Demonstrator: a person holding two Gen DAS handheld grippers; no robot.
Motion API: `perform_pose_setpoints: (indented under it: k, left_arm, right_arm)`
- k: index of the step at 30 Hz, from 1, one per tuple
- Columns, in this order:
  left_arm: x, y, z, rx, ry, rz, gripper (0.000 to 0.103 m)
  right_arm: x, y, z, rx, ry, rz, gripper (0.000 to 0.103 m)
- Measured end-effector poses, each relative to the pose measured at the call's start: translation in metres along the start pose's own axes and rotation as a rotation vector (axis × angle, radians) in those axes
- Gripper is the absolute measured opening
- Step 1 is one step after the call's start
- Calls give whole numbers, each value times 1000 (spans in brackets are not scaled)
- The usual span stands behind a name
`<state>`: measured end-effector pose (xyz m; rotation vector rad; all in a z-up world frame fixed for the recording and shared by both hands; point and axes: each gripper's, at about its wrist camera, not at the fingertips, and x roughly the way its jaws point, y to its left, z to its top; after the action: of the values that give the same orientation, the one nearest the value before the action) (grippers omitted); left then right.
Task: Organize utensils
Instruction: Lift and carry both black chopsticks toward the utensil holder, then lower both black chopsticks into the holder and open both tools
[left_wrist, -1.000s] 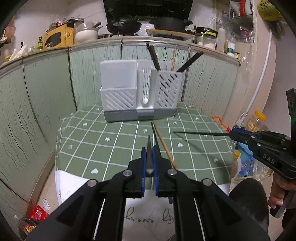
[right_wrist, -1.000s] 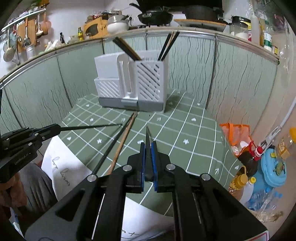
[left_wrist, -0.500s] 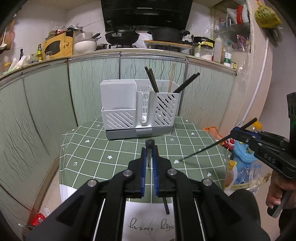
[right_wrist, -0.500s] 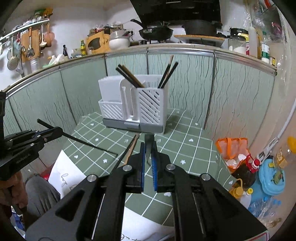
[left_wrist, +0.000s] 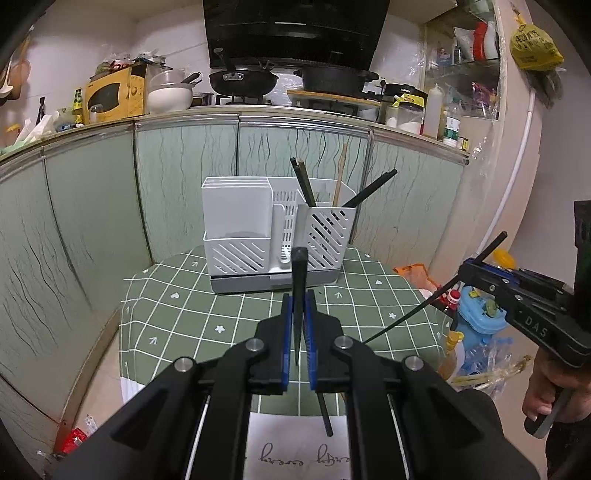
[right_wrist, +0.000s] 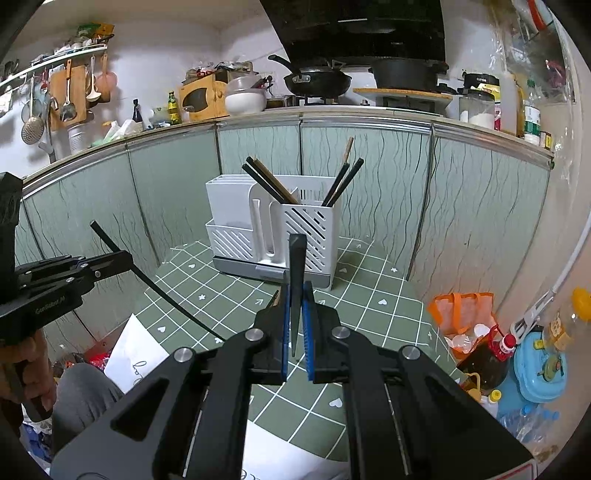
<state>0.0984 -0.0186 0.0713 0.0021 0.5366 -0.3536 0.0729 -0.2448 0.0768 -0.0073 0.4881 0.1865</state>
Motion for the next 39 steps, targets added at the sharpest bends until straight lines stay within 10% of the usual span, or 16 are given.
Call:
perform_pose_setpoints:
  k: [19, 39]
  left_arm:
    - [6, -1, 44, 32, 13, -55, 8]
    - [21, -6, 173, 102, -104, -145, 8]
  right_arm:
    - [-7, -23, 54, 10, -55, 30, 6]
    - [7, -47, 161, 23, -135, 87, 6]
